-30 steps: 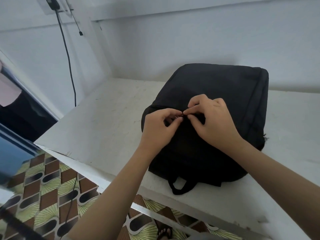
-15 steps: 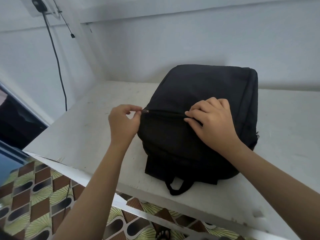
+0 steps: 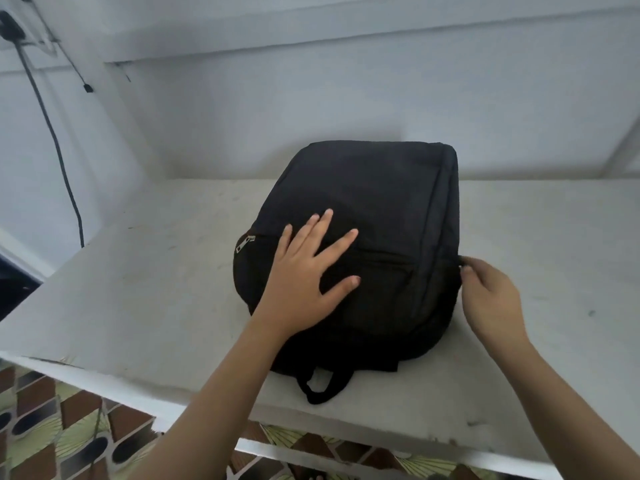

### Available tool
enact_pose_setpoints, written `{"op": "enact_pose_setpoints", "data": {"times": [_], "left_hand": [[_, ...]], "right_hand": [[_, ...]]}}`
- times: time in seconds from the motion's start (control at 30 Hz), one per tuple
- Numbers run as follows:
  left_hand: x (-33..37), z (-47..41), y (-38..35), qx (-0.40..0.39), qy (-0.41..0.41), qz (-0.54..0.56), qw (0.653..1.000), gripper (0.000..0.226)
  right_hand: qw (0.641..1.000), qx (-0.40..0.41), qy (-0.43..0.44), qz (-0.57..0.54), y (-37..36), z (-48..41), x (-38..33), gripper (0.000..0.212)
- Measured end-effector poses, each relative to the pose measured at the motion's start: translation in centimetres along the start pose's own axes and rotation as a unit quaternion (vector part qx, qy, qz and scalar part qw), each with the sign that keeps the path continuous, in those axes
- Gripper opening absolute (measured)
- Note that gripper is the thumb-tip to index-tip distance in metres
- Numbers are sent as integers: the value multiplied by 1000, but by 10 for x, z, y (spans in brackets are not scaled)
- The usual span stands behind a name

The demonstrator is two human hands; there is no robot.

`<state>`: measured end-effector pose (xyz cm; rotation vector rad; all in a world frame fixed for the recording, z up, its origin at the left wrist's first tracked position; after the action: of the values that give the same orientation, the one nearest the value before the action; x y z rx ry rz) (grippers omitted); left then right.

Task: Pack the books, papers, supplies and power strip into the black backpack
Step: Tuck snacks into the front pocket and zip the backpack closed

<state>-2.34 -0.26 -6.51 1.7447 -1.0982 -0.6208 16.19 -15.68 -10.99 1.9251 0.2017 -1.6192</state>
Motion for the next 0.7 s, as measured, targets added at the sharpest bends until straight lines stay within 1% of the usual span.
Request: {"op": "enact_pose_setpoints", "data": {"times": [0.1,0.17,0.2,0.23,0.3,0.37,0.4,0.5,0.53,0.57,0.63,0.7], "left_hand": [[-1,1,-2,6,2,2,1000,58],[0,2,-2,14,5,1,1000,56],[0,3,-3,16,7,1,1000,56],[-1,4,-3,17,10,3,1000,55],[-2,6,-4,17,17,8,1000,54],[-1,8,-5,19,21,14,1000,53],[-1,10,-4,21,23,16,999,53],[2,16,-2,39,35,38,998,53],[3,20,0,50,44,53,996,53],[6,24,3,67,52,72,994,51],[15,38,12,124,55,108,985,42],[31,59,20,191,34,126,973,27]], "right_hand": [[999,4,14,49,7,0,6,29],[996,-1,38,85,14,1,2,31],[991,-5,60,122,16,3,-1,33],[981,-10,88,171,17,5,-3,35],[949,-18,150,276,17,11,-10,35],[919,-38,209,332,11,23,-15,34],[911,-62,230,336,7,31,-18,36],[894,-153,272,322,-14,63,-28,53],[888,-177,285,316,-22,75,-31,54],[881,-198,299,308,-28,87,-33,49],[869,-242,313,298,-40,105,-33,33],[865,-289,302,278,-49,114,-29,33]]}}
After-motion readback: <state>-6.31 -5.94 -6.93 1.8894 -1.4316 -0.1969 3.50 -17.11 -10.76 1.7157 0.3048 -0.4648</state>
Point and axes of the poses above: each hand's wrist, its own z-axis away from the middle knuckle, its own y-axis out of the back of the hand, x = y × z, the point moved 9 cm from there along -z, towards the middle knuckle, and after that the axes turned 7 degrees about -z, right-handed, at the moved point
